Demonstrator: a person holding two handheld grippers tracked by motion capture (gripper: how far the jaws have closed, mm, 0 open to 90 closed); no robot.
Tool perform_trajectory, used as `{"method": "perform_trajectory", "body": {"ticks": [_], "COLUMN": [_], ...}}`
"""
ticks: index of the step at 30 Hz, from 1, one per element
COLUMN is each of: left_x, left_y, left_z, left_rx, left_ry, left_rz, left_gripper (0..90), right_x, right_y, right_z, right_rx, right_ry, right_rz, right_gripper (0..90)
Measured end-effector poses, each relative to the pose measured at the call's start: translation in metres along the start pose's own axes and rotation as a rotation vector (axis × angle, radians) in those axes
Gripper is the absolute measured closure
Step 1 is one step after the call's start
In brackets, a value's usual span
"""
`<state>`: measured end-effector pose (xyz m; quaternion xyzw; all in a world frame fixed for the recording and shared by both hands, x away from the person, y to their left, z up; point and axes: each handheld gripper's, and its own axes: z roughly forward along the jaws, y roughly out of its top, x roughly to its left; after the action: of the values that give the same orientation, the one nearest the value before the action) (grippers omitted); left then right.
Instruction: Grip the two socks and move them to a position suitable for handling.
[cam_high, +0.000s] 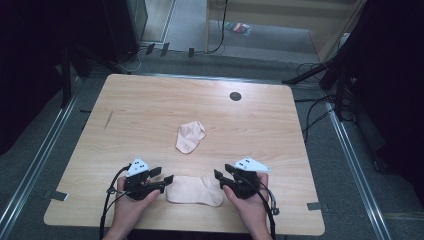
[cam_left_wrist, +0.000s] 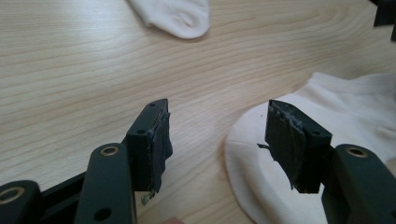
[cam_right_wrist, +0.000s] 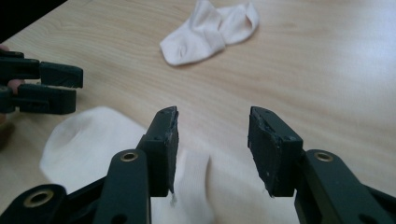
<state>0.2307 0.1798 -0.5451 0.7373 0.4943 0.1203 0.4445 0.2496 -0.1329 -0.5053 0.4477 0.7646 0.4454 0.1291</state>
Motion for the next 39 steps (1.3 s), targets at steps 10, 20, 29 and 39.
{"method": "perform_trajectory", "body": {"ticks": [10,20,29,39], "left_x": [0.007,0.02,0.018,0.011], "left_y": [0.035,0.073,0.083,0.081], "left_z": [0.024,0.067,0.101,0.105], "left_rx": [-0.043,-0.018,0.067,0.072], "left_ry": [0.058,0.137,0.149,0.225], "left_rz": [0.011,0.018,0.032,0.075], "left_gripper": [45.6,46.5,53.2,85.0], "right_x": [-0.01,-0.023,-0.025,-0.023], "right_y": [0.022,0.013,0.01,0.009], "right_z": [0.025,0.019,0.017,0.02], "right_rx": [0.006,-0.013,-0.008,0.0], "right_ry": [-0.021,-0.013,-0.017,-0.018], "right_rz": [-0.017,0.03,0.031,0.024], "right_gripper": [51.2,51.0,50.9,51.0]}}
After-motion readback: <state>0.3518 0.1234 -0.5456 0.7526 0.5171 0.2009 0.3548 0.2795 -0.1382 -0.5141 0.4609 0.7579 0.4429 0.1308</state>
